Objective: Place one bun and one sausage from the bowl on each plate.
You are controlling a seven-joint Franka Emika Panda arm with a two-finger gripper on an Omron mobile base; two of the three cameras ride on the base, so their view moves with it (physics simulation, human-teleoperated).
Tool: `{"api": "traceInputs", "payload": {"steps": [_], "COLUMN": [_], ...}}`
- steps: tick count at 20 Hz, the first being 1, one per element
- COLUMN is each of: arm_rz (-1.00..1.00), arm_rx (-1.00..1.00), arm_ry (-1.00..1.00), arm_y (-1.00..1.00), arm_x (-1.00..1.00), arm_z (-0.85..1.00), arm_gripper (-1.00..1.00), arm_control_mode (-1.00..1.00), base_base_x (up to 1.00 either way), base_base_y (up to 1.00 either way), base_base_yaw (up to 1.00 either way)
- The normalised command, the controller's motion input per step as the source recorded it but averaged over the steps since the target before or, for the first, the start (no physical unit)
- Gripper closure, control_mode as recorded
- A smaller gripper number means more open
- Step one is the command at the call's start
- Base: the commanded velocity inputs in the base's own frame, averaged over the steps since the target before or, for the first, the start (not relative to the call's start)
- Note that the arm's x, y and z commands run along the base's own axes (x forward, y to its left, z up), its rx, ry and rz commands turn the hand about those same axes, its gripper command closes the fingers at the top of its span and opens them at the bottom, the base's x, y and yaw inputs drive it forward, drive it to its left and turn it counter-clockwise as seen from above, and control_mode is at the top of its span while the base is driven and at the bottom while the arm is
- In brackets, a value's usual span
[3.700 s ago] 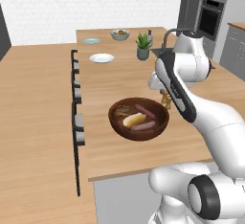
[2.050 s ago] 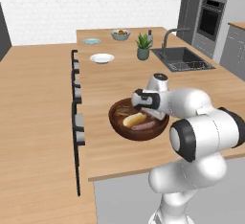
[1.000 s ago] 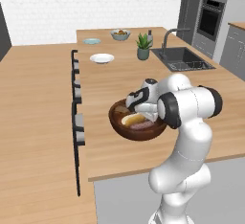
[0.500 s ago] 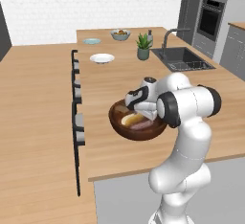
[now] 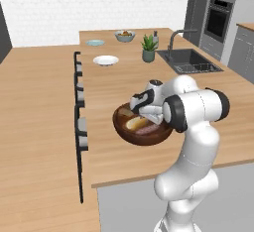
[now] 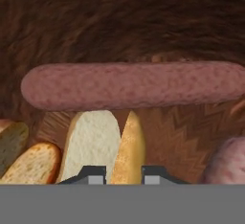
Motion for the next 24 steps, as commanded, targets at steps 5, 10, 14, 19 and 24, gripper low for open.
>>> {"api": "traceInputs", "payload": {"steps": [5, 10, 14, 19, 24], "arm_rz": [0.0, 0.01, 0.05, 0.19, 0.3], "arm_rx": [0.0, 0.0, 0.0, -0.02, -0.13], "arm_ry": [0.0, 0.0, 0.0, 0.01, 0.06], "arm_y": [-0.02, -0.25, -0.49, -0.43, -0.03], "arm_x": [-0.3, -0.74, -0.78, -0.49, -0.23], "arm_z": [0.68, 0.78, 0.61, 0.47, 0.39], "arm_gripper": [1.0, 1.0, 1.0, 1.0, 1.0], "arm_control_mode": [-1.0, -1.0, -1.0, -1.0, -1.0], "base_base_x": [0.0, 0.0, 0.0, 0.0, 0.0], "base_base_y": [0.0, 0.0, 0.0, 0.0, 0.0], "base_base_yaw": [0.0, 0.0, 0.0, 0.0, 0.0]}}
